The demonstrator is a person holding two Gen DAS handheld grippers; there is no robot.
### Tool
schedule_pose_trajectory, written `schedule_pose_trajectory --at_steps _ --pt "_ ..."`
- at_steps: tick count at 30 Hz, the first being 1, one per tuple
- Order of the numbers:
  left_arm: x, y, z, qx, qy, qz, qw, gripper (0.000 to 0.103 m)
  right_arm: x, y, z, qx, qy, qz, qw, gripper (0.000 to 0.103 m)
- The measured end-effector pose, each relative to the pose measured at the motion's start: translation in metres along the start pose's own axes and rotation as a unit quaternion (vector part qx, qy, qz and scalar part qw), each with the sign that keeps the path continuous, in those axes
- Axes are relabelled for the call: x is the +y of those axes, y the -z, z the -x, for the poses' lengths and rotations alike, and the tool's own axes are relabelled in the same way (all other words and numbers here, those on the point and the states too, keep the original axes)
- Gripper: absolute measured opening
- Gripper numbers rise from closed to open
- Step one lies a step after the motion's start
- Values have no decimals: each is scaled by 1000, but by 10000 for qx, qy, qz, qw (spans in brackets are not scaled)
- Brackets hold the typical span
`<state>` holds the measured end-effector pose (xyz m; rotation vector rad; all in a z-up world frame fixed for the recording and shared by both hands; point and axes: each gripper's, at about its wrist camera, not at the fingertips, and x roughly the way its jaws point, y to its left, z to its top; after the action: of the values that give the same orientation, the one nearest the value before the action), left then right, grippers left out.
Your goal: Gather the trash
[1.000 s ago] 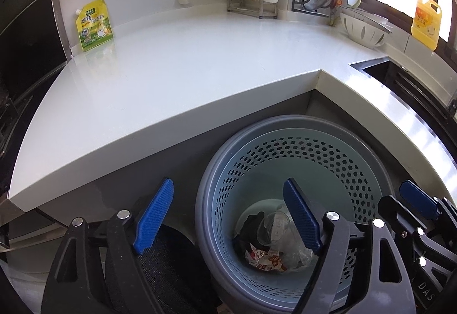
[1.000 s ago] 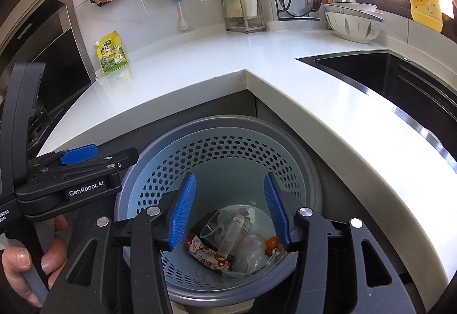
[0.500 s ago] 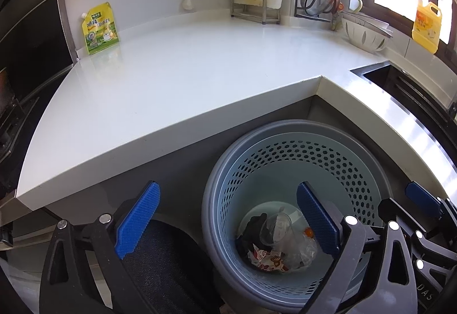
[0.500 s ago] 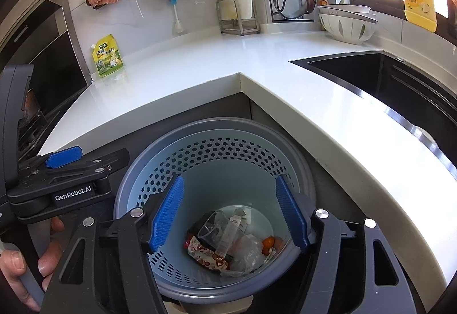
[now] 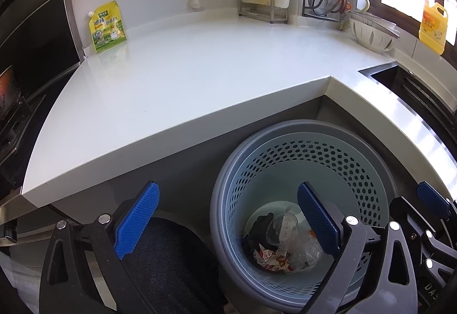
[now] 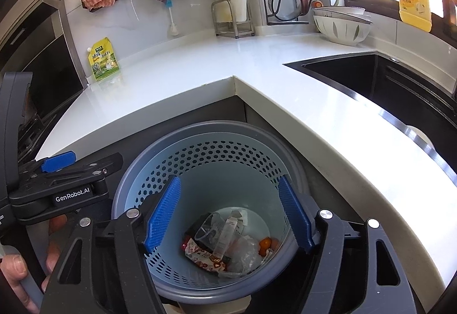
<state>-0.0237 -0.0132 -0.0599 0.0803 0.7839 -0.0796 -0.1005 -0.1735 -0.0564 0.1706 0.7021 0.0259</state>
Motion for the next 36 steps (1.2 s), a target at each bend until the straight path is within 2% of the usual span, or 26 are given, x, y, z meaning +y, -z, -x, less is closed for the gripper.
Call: schedule_pose_trajectory --at_steps 9,36 --pt "1 1 -2 26 -129 -18 9999 96 1 -1 0 22 -17 -4 10000 68" --pt "1 2 -1 20 -129 -28 9999 96 5 -1 0 13 -21 28 10000 68"
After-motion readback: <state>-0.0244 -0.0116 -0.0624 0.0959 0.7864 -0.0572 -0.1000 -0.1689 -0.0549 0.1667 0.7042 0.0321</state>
